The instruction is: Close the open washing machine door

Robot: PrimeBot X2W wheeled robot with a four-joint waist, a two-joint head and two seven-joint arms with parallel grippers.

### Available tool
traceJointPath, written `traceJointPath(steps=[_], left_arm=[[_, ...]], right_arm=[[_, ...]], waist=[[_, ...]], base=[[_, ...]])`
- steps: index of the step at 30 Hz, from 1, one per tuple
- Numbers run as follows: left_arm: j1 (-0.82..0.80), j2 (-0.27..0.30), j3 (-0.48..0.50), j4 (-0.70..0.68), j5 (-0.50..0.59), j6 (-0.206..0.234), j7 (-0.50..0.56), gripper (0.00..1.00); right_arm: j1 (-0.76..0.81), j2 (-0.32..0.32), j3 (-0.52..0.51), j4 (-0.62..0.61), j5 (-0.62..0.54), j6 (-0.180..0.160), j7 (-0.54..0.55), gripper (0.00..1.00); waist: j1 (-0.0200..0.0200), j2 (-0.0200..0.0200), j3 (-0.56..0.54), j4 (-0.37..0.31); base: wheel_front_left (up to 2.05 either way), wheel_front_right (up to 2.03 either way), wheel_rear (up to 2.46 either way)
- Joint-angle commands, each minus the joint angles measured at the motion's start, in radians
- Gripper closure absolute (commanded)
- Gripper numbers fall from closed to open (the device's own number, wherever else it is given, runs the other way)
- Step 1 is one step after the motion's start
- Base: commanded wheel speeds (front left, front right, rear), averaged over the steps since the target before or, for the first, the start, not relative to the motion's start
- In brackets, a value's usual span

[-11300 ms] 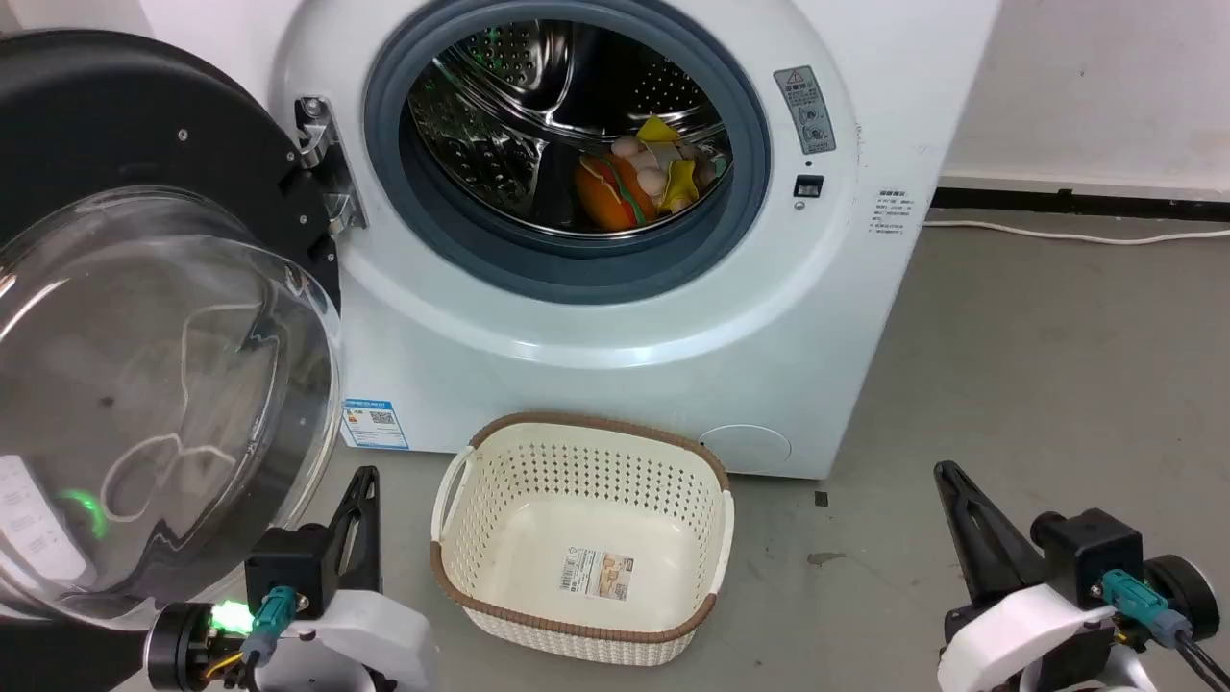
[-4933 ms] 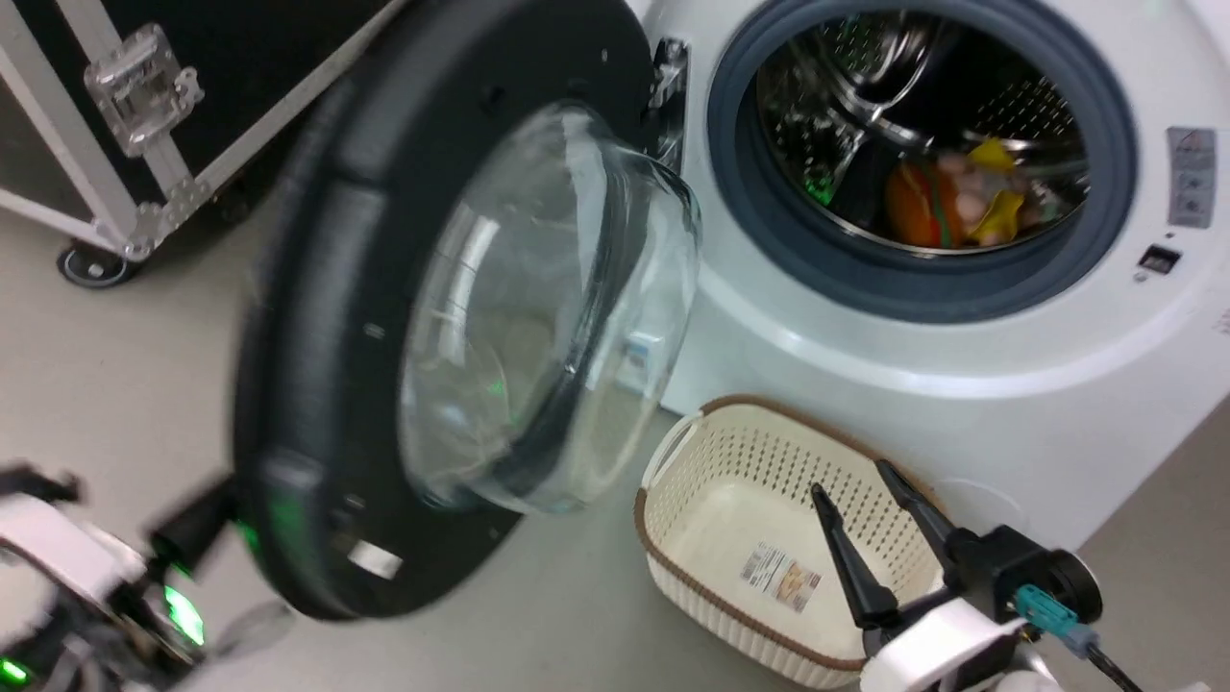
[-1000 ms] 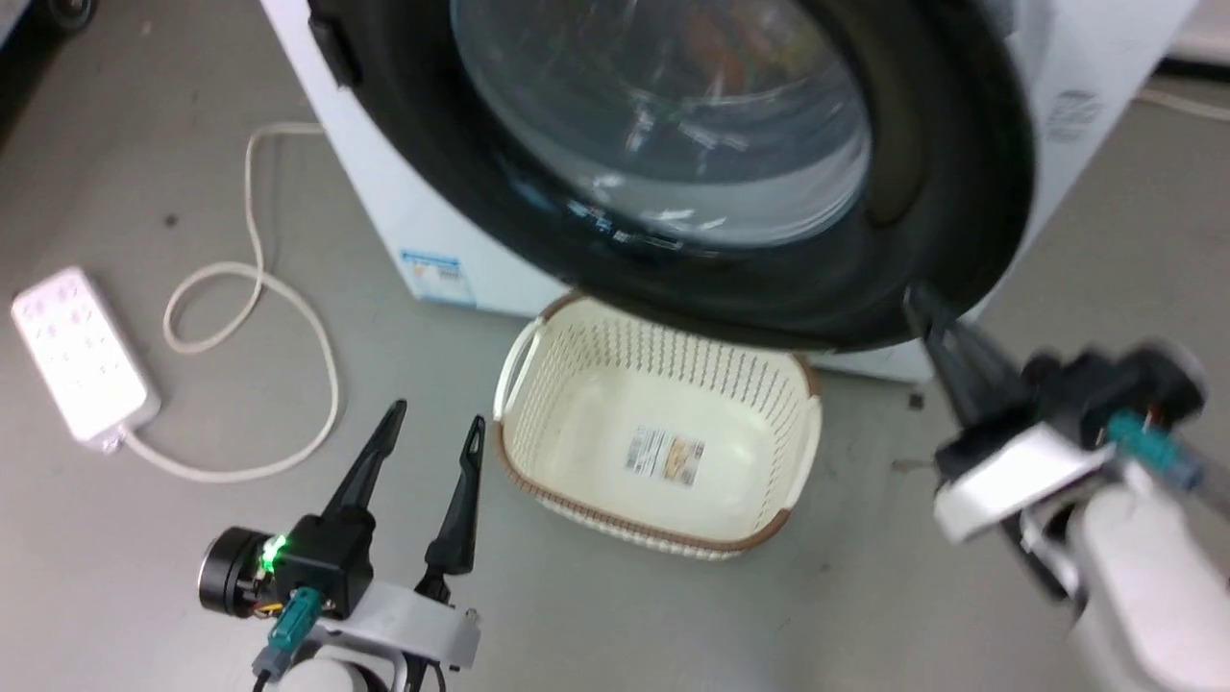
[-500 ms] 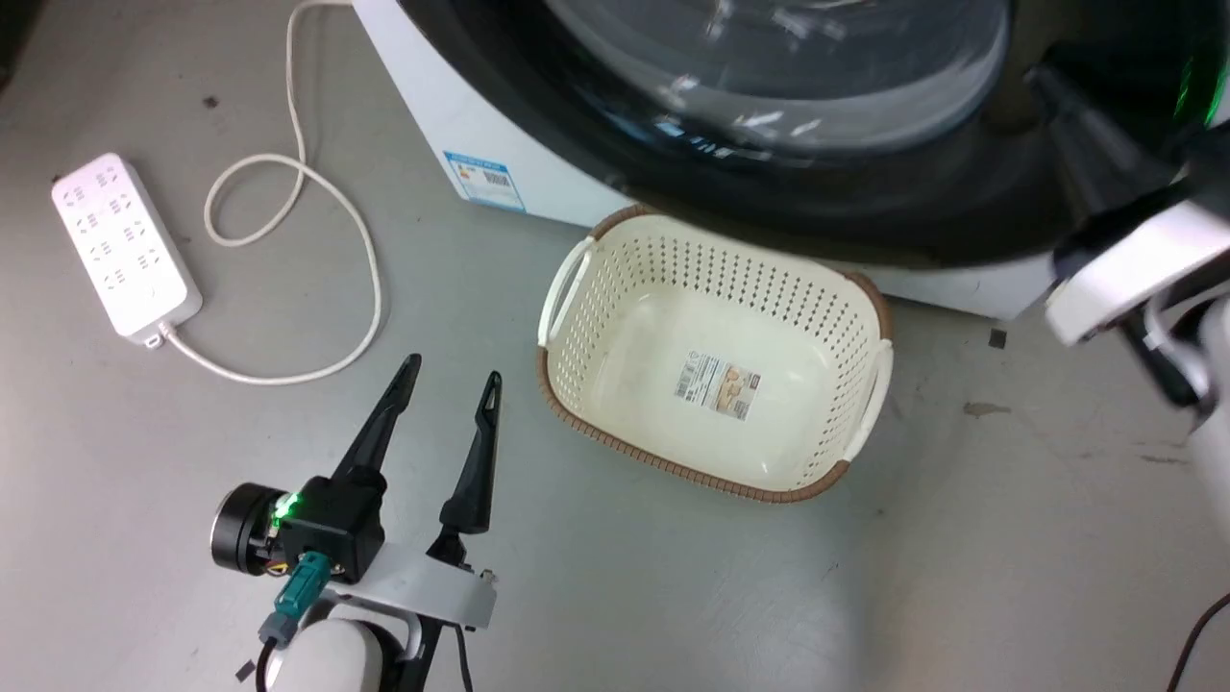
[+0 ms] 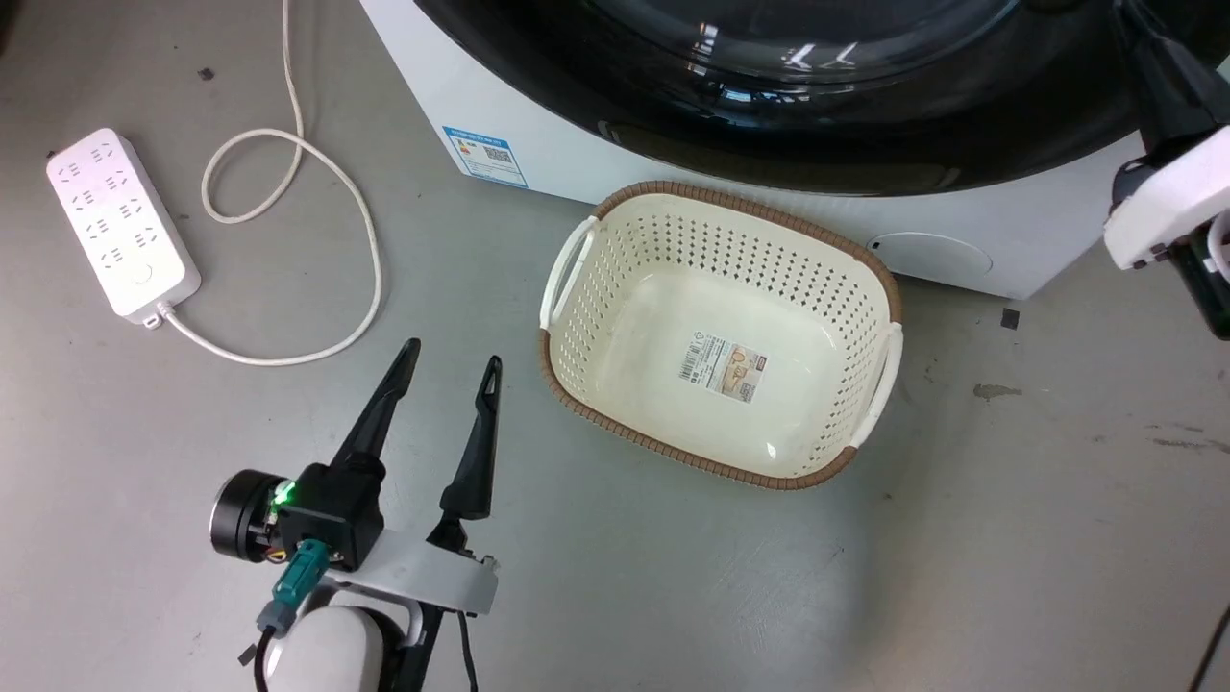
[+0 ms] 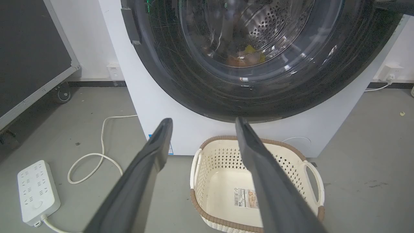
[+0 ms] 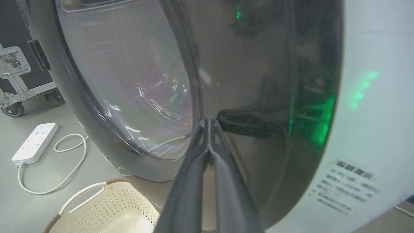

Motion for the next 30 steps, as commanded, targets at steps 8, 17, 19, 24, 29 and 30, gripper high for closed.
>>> traceJointPath(steps=[8,17,19,24,29,30], left_arm=[[-0.010,-0.008,0.015,0.012,-0.002,-0.004,-0.004,0.00],[0.034,-0.012,0.048,0.049,-0.023,-0.004,-0.004,0.00],[0.051,-0.013,0.052,0.076,-0.028,-0.004,-0.004,0.00],[0.092,-0.015,0.068,0.112,-0.017,0.003,-0.004,0.00],[0.124,-0.016,0.075,0.135,-0.013,0.008,-0.004,0.00],[0.127,-0.016,0.074,0.136,-0.012,0.007,-0.004,0.00]], right_arm=[[-0.040,0.004,-0.029,0.087,-0.003,-0.013,-0.041,1.00],[0.127,0.043,0.013,0.031,0.011,-0.013,-0.065,0.00],[0.196,0.055,-0.009,-0.025,0.004,-0.013,-0.065,0.00],[0.397,0.109,-0.086,-0.179,-0.031,-0.013,-0.066,0.00],[0.582,0.172,-0.139,-0.331,-0.104,-0.013,-0.066,0.00],[0.611,0.185,-0.153,-0.355,-0.118,-0.013,-0.066,0.00]], waist=[[0.0000,0.0000,-0.049,-0.019],[0.0000,0.0000,-0.212,-0.077],[0.0000,0.0000,-0.260,-0.096],[0.0000,0.0000,-0.360,-0.141],[0.0000,0.0000,-0.414,-0.179],[0.0000,0.0000,-0.419,-0.184]], base=[[0.00,0.00,0.00],[0.00,0.00,0.00],[0.00,0.00,0.00],[0.00,0.00,0.00],[0.00,0.00,0.00],[0.00,0.00,0.00]])
